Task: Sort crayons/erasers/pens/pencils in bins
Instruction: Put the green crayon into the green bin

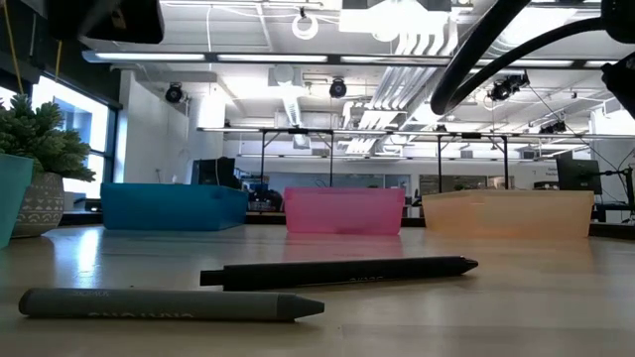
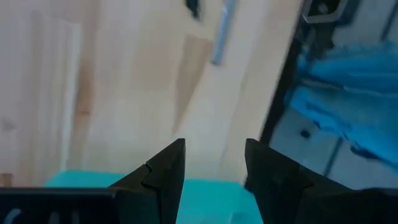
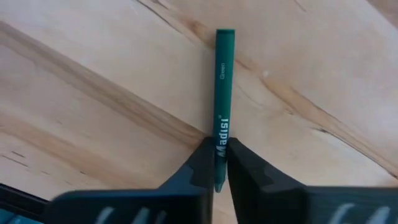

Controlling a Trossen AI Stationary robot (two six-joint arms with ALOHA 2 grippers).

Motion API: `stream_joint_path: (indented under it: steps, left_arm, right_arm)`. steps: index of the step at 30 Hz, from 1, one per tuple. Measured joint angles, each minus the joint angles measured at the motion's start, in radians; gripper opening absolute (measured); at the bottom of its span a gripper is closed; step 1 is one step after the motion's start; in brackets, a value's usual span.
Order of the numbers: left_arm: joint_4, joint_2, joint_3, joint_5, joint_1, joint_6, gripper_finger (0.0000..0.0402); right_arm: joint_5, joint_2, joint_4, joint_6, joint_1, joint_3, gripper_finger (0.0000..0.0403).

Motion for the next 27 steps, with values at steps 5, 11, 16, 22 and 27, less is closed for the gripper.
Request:
stream_joint_path:
  steps: [5, 11, 16, 22, 27]
  left_arm:
    - [-0.005, 0.0, 0.0, 0.048, -0.02, 0.042, 0.0154]
    - [-0.008, 0.0, 0.0, 0.033, -0.055, 0.044, 0.0154]
    - [0.014, 0.0, 0.0, -0.01, -0.041, 0.044, 0.0154]
    - [0.036, 0.0, 0.0, -0.013, -0.027, 0.099, 0.0154]
    - [0.05, 0.0, 0.0, -0.008, -0.02, 0.16, 0.0154]
  right_arm:
    - [-0.001, 0.001, -0.003, 0.0, 0.001, -0.001, 0.0008]
    - [-0.002, 0.002, -0.002, -0.001, 0.001, -0.001, 0.0004]
    - [0.0, -0.002, 0.007, -0.012, 0.004, -0.001, 0.0002]
    - [0.046, -0.027, -0.007, 0.0, 0.018, 0.015, 0.0001]
    - [0.086, -0.068, 0.006, 0.026, 0.037, 0.019, 0.0001]
